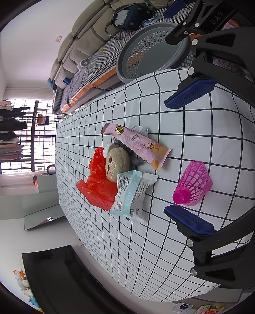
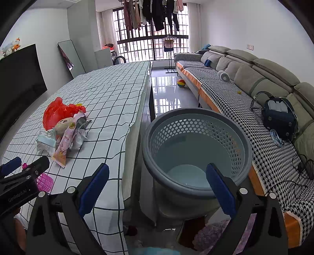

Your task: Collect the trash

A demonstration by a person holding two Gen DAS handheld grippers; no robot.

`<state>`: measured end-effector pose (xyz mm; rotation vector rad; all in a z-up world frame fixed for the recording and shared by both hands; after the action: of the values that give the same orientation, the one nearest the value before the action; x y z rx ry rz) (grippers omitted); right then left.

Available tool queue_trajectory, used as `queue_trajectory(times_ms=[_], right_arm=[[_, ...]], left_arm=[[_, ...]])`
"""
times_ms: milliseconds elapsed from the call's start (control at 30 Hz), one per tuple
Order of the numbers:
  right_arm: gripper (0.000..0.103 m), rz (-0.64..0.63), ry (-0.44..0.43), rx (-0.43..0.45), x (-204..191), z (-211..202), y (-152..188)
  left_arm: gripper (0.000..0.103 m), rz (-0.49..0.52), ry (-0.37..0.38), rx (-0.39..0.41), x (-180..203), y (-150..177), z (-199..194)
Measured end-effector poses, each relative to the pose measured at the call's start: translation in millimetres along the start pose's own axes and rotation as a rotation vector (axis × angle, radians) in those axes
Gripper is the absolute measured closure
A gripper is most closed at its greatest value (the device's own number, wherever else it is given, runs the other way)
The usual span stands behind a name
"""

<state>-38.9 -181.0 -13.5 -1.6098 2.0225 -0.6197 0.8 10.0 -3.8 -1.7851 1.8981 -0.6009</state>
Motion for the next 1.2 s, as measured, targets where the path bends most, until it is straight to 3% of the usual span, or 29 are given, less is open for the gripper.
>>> queue_trajectory(times_ms=[1200], right_arm=[[0.009,-0.006,-0.023,-0.005,-3.6,3.4,1.3]], left_arm=[[0.006,-0.006,-0.003,0.012,-6.6,-1.0,-1.4]])
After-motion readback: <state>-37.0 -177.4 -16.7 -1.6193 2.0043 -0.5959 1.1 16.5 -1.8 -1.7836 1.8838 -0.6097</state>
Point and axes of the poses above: each gripper's, at about its wrist camera, not at the fingertips, and z roughly the way its jaws point, x to its right, y to its underside, the point moved 1 cm from there along z, roughly the way its jaws point, and after that the axes turned 8 degrees about -x, right-handed, at the moved point
